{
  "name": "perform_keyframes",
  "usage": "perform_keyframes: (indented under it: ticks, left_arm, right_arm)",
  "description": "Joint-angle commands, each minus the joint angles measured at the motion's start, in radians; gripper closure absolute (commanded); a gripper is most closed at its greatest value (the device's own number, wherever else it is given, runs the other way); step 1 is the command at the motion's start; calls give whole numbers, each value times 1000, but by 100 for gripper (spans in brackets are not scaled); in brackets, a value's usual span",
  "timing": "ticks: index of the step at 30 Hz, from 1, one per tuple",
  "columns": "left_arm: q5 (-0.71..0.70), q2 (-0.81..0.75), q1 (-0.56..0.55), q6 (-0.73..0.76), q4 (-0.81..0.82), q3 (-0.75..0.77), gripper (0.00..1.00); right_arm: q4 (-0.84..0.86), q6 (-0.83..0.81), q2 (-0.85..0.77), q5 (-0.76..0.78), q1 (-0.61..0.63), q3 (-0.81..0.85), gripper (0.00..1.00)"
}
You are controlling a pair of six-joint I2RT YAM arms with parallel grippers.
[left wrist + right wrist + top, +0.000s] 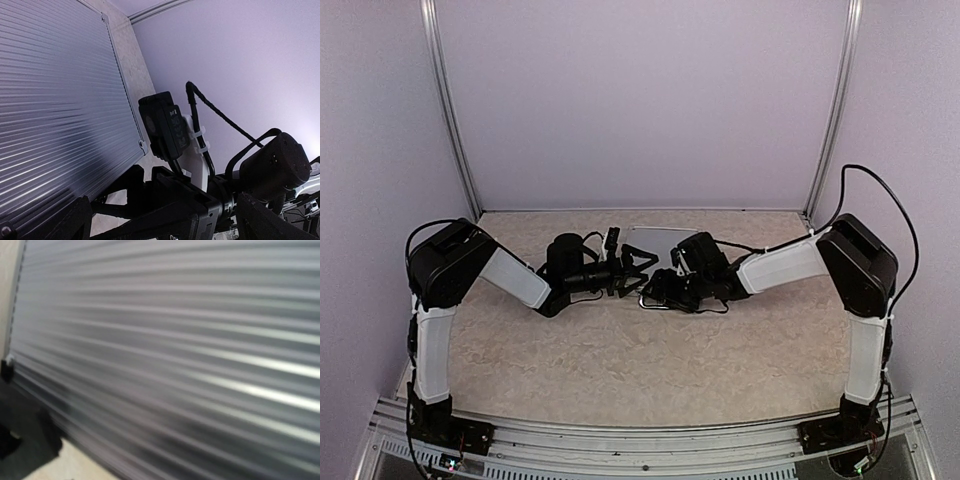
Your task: Pack up texas hold em set
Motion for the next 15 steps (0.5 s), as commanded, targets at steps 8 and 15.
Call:
perform_keyframes:
  ticks: [8,15]
  left_arm:
    - [-12,25,-2,-1,-46,2,1]
    - [-10,18,-2,-18,-2,-25,1]
  right_arm:
    - [134,63,-17,-88,-6,-68,26]
    - [243,91,-37,-115,-28,-123,26]
